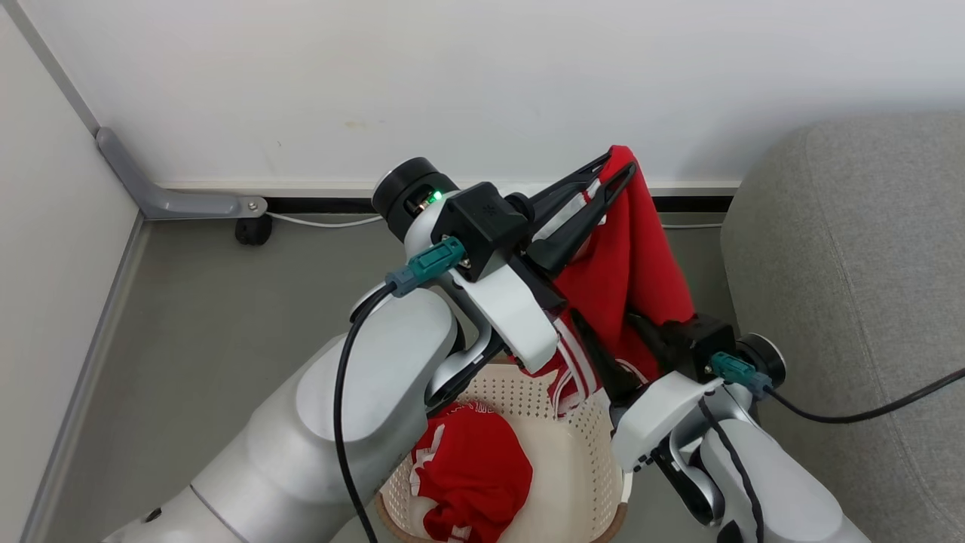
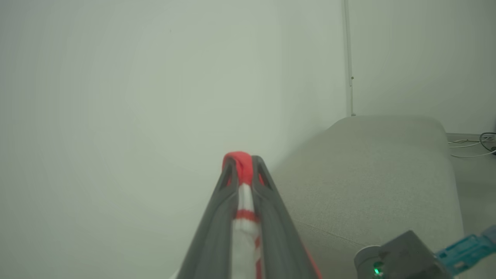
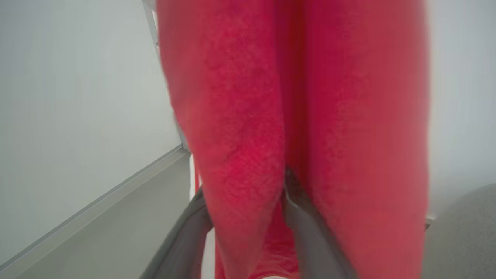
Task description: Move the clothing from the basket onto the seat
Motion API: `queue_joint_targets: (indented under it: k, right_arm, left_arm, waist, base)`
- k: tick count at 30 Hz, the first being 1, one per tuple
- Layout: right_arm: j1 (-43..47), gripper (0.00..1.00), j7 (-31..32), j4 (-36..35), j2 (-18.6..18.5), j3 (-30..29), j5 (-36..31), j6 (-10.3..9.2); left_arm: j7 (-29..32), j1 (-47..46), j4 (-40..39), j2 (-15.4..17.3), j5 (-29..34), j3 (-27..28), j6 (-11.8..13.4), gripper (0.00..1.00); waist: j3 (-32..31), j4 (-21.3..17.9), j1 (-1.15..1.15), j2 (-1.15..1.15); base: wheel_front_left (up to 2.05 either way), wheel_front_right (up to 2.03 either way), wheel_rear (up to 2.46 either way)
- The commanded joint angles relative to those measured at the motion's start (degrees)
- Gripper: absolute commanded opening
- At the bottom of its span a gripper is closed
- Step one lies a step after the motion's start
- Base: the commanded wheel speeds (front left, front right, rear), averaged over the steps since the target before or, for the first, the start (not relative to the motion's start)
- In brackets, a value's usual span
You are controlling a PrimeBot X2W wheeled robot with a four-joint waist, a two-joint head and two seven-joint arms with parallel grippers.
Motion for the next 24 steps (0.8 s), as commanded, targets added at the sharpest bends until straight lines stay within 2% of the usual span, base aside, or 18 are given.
queue_joint_targets:
  k: [1,11,12,13,24]
  right_arm:
    - [-1.7,0.00,-0.3,-1.5,0.9,0.4,1.3,0.22]
    - [-0.2,0.00,-0.3,-3.5,1.0,-2.0,1.8,0.22]
    - [0.1,0.00,-0.3,-4.0,1.0,-2.4,1.8,0.22]
    - [0.3,0.00,-0.3,-4.6,1.0,-2.8,1.6,0.22]
    - [2.5,0.00,-0.3,-11.3,-0.7,-7.7,0.8,0.22]
  left_arm:
    - [-0.3,-2.0,-1.3,0.9,-0.7,2.0,0.0,0.00]
    - [-0.3,-0.4,0.6,1.1,-0.6,3.5,0.0,0.00]
    - [-0.3,-0.2,0.8,1.1,-0.8,3.6,0.0,0.42]
    - [-0.3,0.1,0.7,1.1,-1.2,3.8,0.0,1.00]
    - [-0.3,4.2,2.4,3.8,-3.7,2.0,0.0,1.00]
  waist:
    - [0.1,0.1,0.00,0.00]
    - [0.6,-1.2,0.00,0.00]
    - [0.5,-1.3,0.00,0.00]
    - [0.5,-1.5,0.00,0.00]
    - [0.2,-4.1,0.00,0.00]
  base:
    - [0.00,0.00,0.00]
    - [0.00,0.00,0.00]
    - [0.00,0.00,0.00]
    - [0.00,0.00,0.00]
    - [0.00,0.00,0.00]
